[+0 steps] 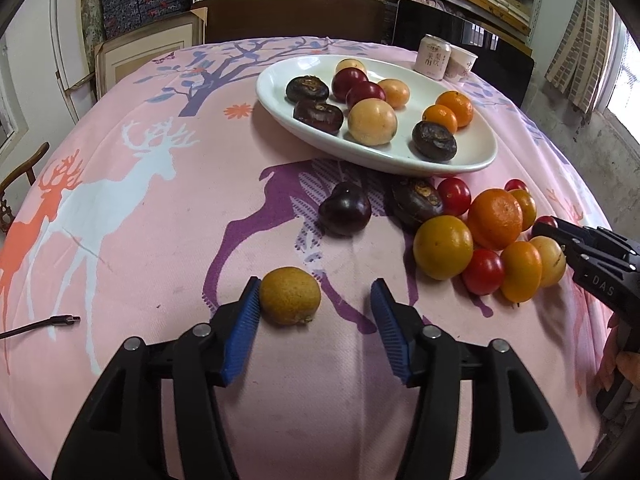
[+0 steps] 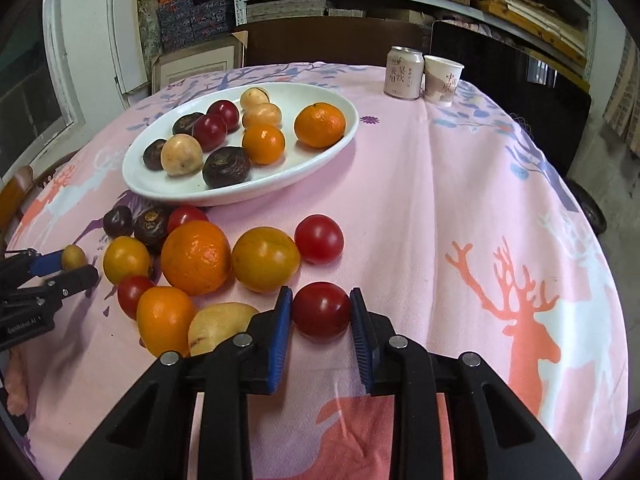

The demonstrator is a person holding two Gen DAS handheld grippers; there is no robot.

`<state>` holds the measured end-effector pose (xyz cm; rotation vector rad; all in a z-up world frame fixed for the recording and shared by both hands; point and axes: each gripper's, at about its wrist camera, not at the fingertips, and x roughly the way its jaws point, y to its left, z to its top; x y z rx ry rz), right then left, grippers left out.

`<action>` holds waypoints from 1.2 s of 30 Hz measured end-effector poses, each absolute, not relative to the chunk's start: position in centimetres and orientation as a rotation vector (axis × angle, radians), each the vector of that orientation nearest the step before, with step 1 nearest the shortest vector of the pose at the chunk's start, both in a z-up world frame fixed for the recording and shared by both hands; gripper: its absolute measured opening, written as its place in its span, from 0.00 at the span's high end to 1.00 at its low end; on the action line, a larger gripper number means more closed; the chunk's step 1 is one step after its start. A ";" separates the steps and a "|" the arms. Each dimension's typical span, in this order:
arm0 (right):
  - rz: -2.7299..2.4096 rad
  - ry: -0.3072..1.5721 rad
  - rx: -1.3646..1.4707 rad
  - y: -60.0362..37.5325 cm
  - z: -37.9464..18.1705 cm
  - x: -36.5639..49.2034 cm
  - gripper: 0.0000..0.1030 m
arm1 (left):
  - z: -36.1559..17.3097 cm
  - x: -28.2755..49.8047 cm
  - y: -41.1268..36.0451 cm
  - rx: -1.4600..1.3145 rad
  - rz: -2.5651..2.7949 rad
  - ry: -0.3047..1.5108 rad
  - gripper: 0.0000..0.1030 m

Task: Organize fruits
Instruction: 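Carry the yellow fruit and red tomato to the plate and release both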

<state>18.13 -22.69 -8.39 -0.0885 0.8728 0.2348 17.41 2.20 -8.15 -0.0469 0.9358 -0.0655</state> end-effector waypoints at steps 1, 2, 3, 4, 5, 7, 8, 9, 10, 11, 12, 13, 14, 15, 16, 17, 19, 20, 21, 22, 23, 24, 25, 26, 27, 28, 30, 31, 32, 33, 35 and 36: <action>0.237 0.875 -0.064 -23.1 -8.4 17.9 0.71 | -8.1 17.4 2.2 -0.050 -0.067 0.933 0.48; 0.240 0.874 -0.046 -23.4 -8.4 17.6 0.72 | -8.0 17.2 2.4 -0.061 -0.069 0.925 0.57; 0.242 0.872 -0.027 -23.8 -8.3 17.3 0.72 | -7.9 17.1 2.7 -0.080 -0.080 0.922 0.71; 0.236 0.856 0.013 -24.6 -8.0 16.6 0.72 | -8.0 17.1 3.0 -0.098 -0.092 0.924 0.73; 0.231 0.830 0.042 -25.3 -7.5 15.9 0.72 | -8.0 17.0 3.2 -0.113 -0.099 0.926 0.73; 0.225 0.782 0.090 -26.2 -6.7 14.3 0.72 | -8.0 17.0 3.0 -0.104 -0.097 0.925 0.73; 0.235 0.780 0.106 -26.3 -6.7 13.6 0.72 | -7.9 17.0 2.9 -0.099 -0.099 0.925 0.73; 0.249 0.784 0.115 -26.2 -6.9 13.1 0.72 | -7.9 16.9 2.8 -0.097 -0.108 0.927 0.73; 0.265 0.786 0.119 -26.0 -7.0 12.5 0.72 | -7.9 16.8 2.8 -0.100 -0.114 0.928 0.73; 0.273 0.781 0.118 -25.9 -7.1 12.1 0.72 | -7.7 16.5 2.8 -0.107 -0.120 0.927 0.73; 0.281 0.779 0.117 -25.7 -7.1 11.7 0.72 | -7.5 16.1 3.0 -0.115 -0.123 0.918 0.73; 0.293 0.783 0.112 -25.4 -7.3 11.4 0.72 | -7.4 15.7 3.0 -0.114 -0.123 0.911 0.73; 0.297 0.783 0.100 -25.1 -7.3 11.2 0.72 | -7.2 15.5 3.0 -0.111 -0.128 0.905 0.73; 0.297 0.777 0.092 -24.9 -7.1 11.1 0.72 | -6.9 15.2 2.9 -0.105 -0.130 0.894 0.73; 0.306 0.771 0.093 -24.7 -6.8 11.2 0.72 | -6.5 15.2 2.7 -0.095 -0.125 0.885 0.73; 0.319 0.766 0.100 -24.5 -6.3 11.5 0.72 | -5.8 15.3 2.4 -0.073 -0.120 0.872 0.73; 0.314 0.721 0.071 -24.0 -4.4 12.3 0.72 | -3.5 16.3 1.6 -0.016 -0.105 0.827 0.73; 0.306 0.690 0.057 -23.8 -3.1 12.7 0.72 | -2.4 16.7 1.4 0.002 -0.089 0.804 0.73; 0.306 0.647 0.051 -23.4 -1.2 13.5 0.72 | -0.7 17.6 1.1 0.018 -0.067 0.767 0.73; 0.311 0.622 0.054 -23.2 0.2 14.2 0.72 | 0.6 18.4 0.9 0.020 -0.063 0.739 0.73; 0.310 0.592 0.060 -22.9 1.6 15.1 0.72 | 2.1 19.7 0.6 0.021 -0.064 0.713 0.73; 0.307 0.571 0.063 -22.6 2.5 15.8 0.72 | 2.7 20.5 0.5 0.023 -0.058 0.702 0.73; 0.306 0.552 0.063 -22.1 3.6 17.0 0.72 | 3.3 21.6 0.4 0.026 -0.040 0.690 0.73; 0.310 0.546 0.068 -21.6 4.1 18.1 0.72 | 3.5 22.6 0.2 0.031 -0.026 0.683 0.73; 0.313 0.545 0.075 -21.2 4.3 19.2 0.72 | 3.3 23.9 0.0 0.034 -0.016 0.684 0.72; 0.315 0.553 0.082 -20.5 4.0 20.8 0.72 | 3.0 24.8 -0.2 0.032 -0.012 0.689 0.72; 0.320 0.589 0.087 -19.5 2.5 23.4 0.71 | 1.6 27.1 -0.3 0.012 -0.007 0.720 0.73; 0.322 0.608 0.088 -19.0 1.8 24.4 0.71 | 0.9 28.1 -0.2 0.001 -0.007 0.739 0.72; 0.322 0.636 0.085 -18.5 0.7 25.8 0.71 | 0.2 29.1 -0.1 -0.008 -0.008 0.759 0.72; 0.319 0.652 0.080 -18.2 0.0 26.6 0.71 | -0.6 30.3 0.0 -0.012 -0.006 0.777 0.72; 0.314 0.690 0.073 -17.8 -1.7 28.5 0.71 | -1.7 31.7 0.2 -0.020 -0.001 0.788 0.70; 0.314 0.699 0.080 -17.7 -2.4 29.1 0.71 | -2.3 31.8 0.6 -0.028 -0.008 0.789 0.57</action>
